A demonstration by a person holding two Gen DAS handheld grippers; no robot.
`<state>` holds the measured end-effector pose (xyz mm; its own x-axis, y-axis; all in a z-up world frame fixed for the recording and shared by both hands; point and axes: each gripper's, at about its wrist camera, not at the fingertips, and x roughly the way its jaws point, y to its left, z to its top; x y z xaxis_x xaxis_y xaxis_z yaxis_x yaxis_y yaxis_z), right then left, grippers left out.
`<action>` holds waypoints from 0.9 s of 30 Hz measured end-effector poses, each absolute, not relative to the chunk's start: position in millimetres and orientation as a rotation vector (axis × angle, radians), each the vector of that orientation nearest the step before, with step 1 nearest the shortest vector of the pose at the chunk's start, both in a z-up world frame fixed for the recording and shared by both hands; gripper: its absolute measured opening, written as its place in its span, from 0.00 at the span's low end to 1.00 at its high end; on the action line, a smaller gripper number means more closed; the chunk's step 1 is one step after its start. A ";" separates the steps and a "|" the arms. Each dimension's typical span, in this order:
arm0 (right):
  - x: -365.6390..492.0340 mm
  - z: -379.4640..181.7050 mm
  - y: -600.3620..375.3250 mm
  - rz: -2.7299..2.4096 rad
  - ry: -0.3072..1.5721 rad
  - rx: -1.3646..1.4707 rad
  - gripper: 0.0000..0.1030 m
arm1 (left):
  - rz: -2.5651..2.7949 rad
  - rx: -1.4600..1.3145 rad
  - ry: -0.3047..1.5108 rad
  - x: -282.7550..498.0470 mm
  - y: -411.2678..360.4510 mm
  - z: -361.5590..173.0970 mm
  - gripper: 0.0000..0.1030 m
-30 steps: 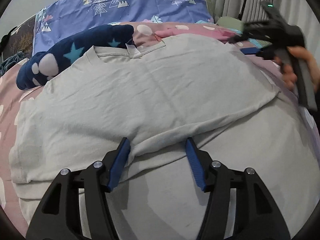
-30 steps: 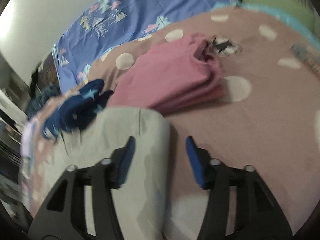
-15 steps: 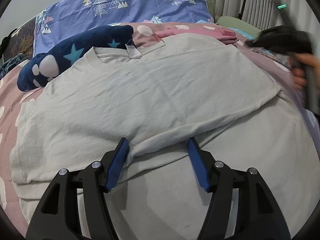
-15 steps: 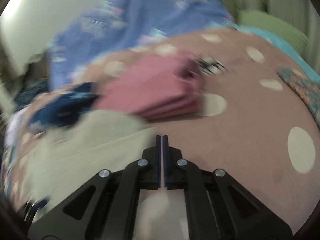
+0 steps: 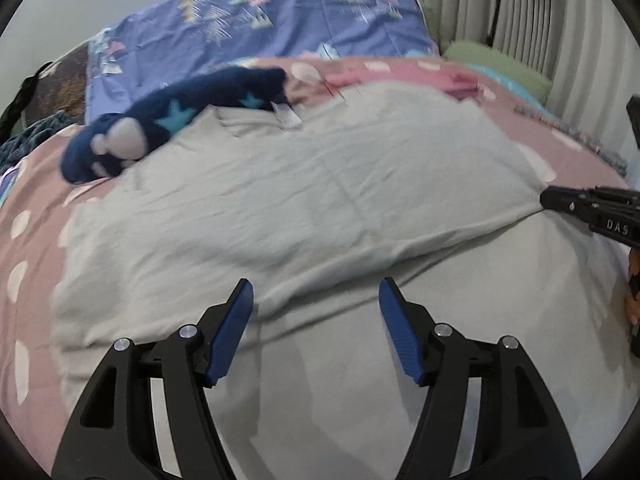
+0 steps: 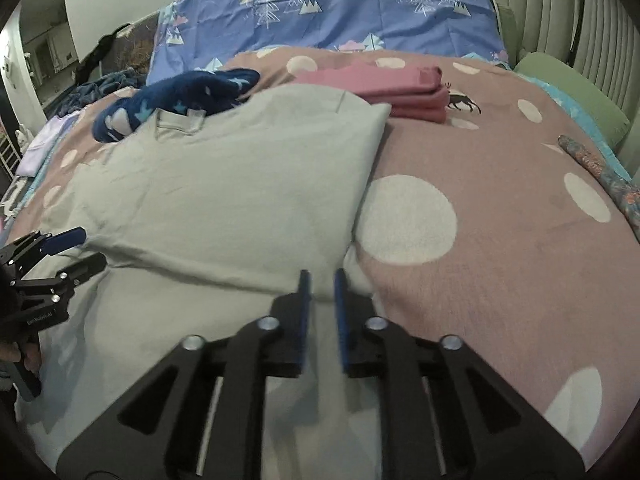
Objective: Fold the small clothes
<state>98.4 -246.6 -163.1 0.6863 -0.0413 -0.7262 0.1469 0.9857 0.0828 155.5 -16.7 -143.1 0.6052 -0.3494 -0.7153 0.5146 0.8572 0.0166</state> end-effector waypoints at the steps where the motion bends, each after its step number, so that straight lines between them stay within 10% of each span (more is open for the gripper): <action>1: 90.6 -159.8 -247.2 -0.095 0.787 0.138 0.27 | -0.509 0.211 0.754 148.8 -5.4 -137.2 0.64; 12: 4.7 -159.3 -280.3 -0.120 0.742 0.211 0.32 | -0.345 0.086 0.754 78.9 149.6 -123.4 0.66; 27: -115.4 -199.5 -279.1 0.029 0.798 0.379 0.32 | -0.569 0.060 0.893 -18.6 176.9 -165.9 0.66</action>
<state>-115.4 -279.1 -199.5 0.7016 0.1670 -0.6927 0.1159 0.9325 0.3422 -18.6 176.9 -165.9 0.4898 -0.4434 -0.7506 0.4925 0.8512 -0.1814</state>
